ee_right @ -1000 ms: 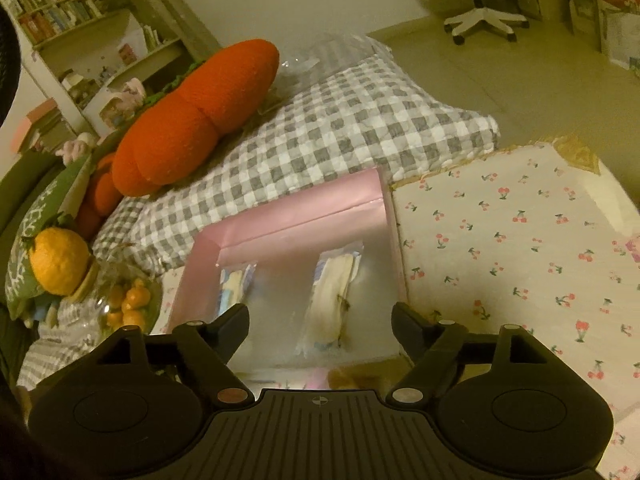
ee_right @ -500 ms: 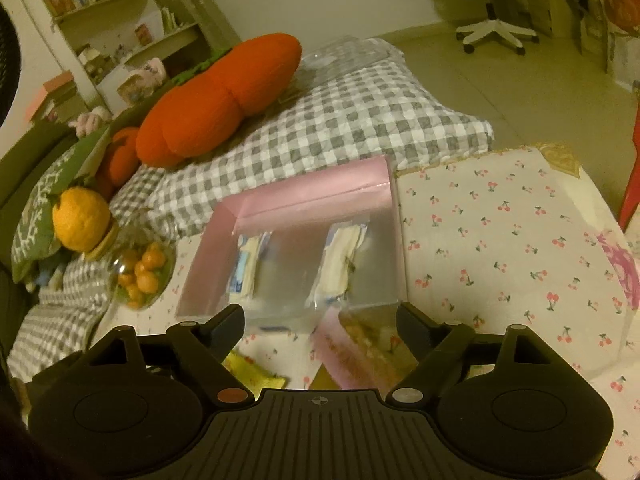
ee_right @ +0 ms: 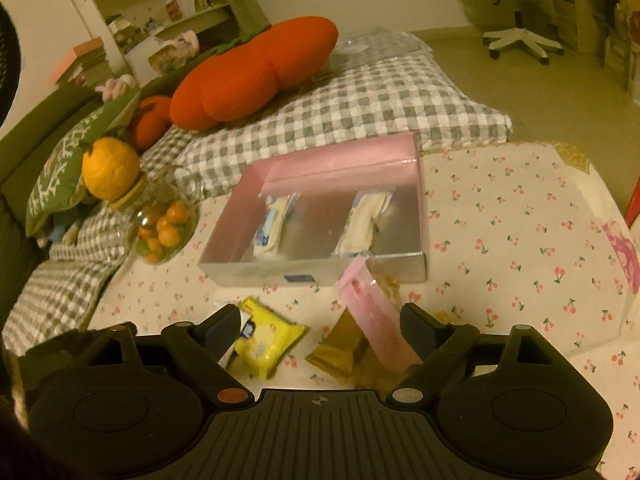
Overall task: Organize snacks
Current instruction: 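Withdraw both tools from the box back over the snack pile, then grasp the orange-and-white packet with the left tool while the right tool grasps a red candy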
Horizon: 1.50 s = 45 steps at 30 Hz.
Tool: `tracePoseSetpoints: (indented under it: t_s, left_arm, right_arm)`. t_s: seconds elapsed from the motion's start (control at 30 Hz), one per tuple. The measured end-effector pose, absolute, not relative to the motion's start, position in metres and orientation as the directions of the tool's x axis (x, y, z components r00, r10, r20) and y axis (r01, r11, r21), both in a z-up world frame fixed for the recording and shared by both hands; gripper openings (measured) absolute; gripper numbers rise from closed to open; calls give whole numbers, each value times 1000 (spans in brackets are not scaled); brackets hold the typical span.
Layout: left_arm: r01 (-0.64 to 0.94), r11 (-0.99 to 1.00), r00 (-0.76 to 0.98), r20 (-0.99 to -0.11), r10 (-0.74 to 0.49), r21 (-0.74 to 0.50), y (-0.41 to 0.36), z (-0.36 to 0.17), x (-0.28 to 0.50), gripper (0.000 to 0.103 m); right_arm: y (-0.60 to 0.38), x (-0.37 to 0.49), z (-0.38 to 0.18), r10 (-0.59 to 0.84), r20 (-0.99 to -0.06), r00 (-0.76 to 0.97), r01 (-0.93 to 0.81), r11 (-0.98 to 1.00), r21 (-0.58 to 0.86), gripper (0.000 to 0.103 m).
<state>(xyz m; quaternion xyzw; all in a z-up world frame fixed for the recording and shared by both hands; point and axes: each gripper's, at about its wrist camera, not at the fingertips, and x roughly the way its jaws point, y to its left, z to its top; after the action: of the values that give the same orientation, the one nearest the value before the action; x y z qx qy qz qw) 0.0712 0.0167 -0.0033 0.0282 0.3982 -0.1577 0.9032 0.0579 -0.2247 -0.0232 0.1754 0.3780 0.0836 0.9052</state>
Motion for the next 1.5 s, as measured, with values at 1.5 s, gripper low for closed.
tracePoseSetpoints:
  t_s: [1.5]
  left_arm:
    - [455, 890, 554, -778, -297, -15, 47, -65, 5, 97]
  right_arm:
    - [-207, -22, -116, 252, -736, 629, -262, 959, 105, 89]
